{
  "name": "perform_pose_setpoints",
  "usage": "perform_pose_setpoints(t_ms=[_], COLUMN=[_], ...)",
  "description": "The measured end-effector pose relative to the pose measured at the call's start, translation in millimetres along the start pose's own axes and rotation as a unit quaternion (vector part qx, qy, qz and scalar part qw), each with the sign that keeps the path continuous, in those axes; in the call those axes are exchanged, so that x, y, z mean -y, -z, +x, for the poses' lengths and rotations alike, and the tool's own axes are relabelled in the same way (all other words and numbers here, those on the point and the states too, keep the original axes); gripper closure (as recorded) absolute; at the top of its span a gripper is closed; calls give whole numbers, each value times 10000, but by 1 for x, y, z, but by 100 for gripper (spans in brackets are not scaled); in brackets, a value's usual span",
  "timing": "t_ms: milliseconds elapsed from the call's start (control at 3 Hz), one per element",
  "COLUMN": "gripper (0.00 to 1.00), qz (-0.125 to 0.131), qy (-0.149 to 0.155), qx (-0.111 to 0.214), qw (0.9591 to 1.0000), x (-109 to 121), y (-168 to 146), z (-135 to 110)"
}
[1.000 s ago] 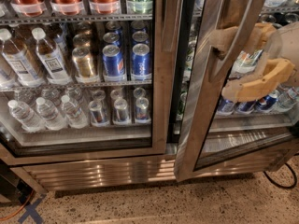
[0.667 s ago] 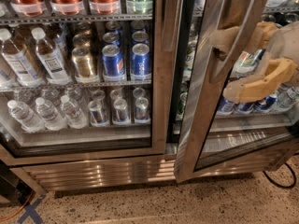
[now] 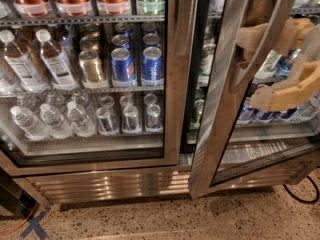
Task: Open right fridge door
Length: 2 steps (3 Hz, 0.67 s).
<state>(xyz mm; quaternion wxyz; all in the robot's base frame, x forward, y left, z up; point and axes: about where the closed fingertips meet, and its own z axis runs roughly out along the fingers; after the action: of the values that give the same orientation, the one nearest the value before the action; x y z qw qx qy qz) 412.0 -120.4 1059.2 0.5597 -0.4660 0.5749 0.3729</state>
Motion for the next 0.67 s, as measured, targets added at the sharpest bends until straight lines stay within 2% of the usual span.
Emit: perform_pose_setpoints(t_ms=[333,667], gripper=[0,0], qz=[0,39], qy=[0,6], qx=[0,147], qw=[10000,9999], x=[0,4], y=[0,-10], z=[0,4])
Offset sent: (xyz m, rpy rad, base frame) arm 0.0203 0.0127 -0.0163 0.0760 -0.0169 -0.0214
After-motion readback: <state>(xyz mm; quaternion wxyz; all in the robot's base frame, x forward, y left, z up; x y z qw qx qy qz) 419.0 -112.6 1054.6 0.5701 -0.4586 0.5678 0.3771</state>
